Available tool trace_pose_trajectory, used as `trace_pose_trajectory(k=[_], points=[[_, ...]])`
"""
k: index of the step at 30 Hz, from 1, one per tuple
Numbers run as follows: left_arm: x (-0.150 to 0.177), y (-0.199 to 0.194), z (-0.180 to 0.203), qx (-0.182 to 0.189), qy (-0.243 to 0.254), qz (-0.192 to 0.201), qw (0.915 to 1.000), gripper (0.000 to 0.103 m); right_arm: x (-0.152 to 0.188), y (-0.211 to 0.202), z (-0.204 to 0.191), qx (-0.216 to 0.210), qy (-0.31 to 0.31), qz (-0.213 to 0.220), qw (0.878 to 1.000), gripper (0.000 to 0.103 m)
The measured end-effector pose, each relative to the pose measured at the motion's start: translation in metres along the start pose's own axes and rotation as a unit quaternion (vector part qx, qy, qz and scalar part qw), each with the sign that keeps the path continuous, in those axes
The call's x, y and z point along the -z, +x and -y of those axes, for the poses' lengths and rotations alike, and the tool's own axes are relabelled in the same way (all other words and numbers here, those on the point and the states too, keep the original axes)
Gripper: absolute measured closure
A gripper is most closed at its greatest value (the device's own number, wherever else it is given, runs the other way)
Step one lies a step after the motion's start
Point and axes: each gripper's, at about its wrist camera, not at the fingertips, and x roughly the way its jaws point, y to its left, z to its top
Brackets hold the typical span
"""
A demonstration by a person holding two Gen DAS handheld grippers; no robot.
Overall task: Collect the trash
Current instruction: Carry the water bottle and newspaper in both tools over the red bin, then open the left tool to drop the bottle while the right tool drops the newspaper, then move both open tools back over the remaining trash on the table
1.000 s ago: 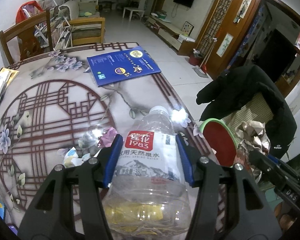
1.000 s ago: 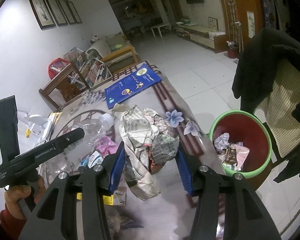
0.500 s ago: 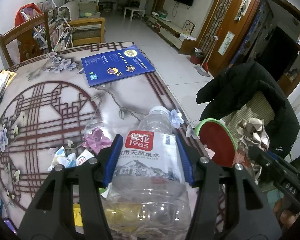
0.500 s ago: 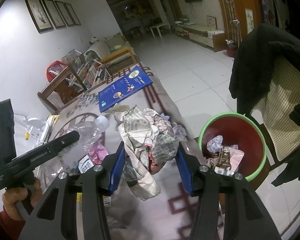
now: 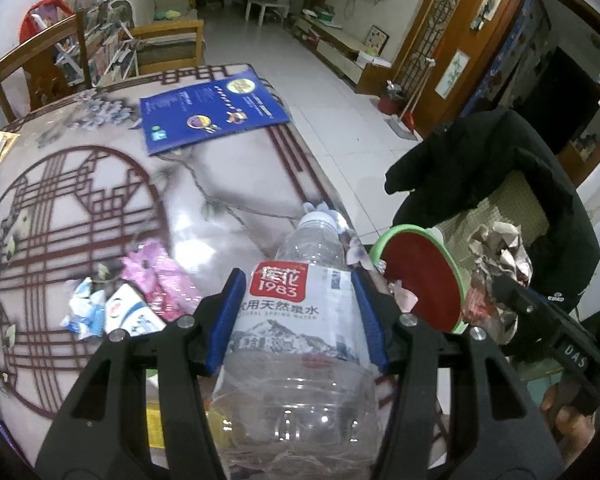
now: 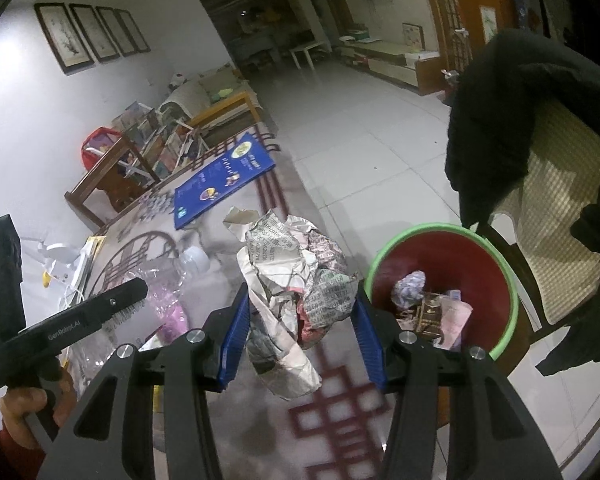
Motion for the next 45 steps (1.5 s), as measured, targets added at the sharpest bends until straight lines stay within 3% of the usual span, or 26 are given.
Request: trace_pose_trajectory(k=[15, 20, 26, 27, 28, 29, 31, 34, 39, 41, 45], points=[[-0.012, 0.057, 0.093, 0.049, 0.055, -0.043, 0.9963, 0.051, -0.027, 0.017, 0.102, 0.047, 0.052, -0.019, 0.997, 0.052], [-0.017, 0.077, 0.117, 0.061, 0.070, -0.057, 0.9940, 0.051, -0.037, 0.028, 0.131, 0.065, 0.071, -0.021, 0.995, 0.034], [-0.027, 0.105, 0.154, 0.093, 0.093, -0.068, 0.9890, 0.051, -0.040, 0.020, 0.164, 0.099, 0.097, -0.005, 0.990, 0.029], [-0.027, 0.109, 0.160, 0.099, 0.097, -0.069, 0.9880, 0.048, -0.040, 0.017, 0.169, 0.105, 0.099, -0.002, 0.989, 0.029], [-0.028, 0.113, 0.166, 0.103, 0.101, -0.070, 0.9871, 0.035, -0.039, 0.015, 0.172, 0.110, 0.101, -0.001, 0.989, 0.029], [-0.028, 0.117, 0.171, 0.104, 0.105, -0.067, 0.9868, 0.030, -0.038, 0.012, 0.176, 0.116, 0.104, 0.002, 0.988, 0.029], [-0.028, 0.120, 0.174, 0.105, 0.107, -0.069, 0.9863, 0.030, -0.037, 0.007, 0.180, 0.121, 0.108, 0.005, 0.987, 0.029], [-0.024, 0.113, 0.169, 0.103, 0.110, -0.063, 0.9866, 0.030, -0.035, 0.002, 0.178, 0.123, 0.103, 0.007, 0.987, 0.029], [-0.012, 0.083, 0.128, 0.063, 0.112, -0.045, 0.9907, 0.029, -0.034, 0.009, 0.154, 0.099, 0.079, -0.004, 0.992, 0.029], [-0.006, 0.068, 0.103, 0.044, 0.094, -0.038, 0.9939, 0.028, -0.035, 0.013, 0.135, 0.079, 0.067, -0.009, 0.995, 0.029], [0.011, 0.027, 0.025, -0.024, 0.008, -0.010, 0.9996, 0.028, -0.034, 0.024, 0.089, 0.037, 0.025, -0.025, 0.999, 0.029]])
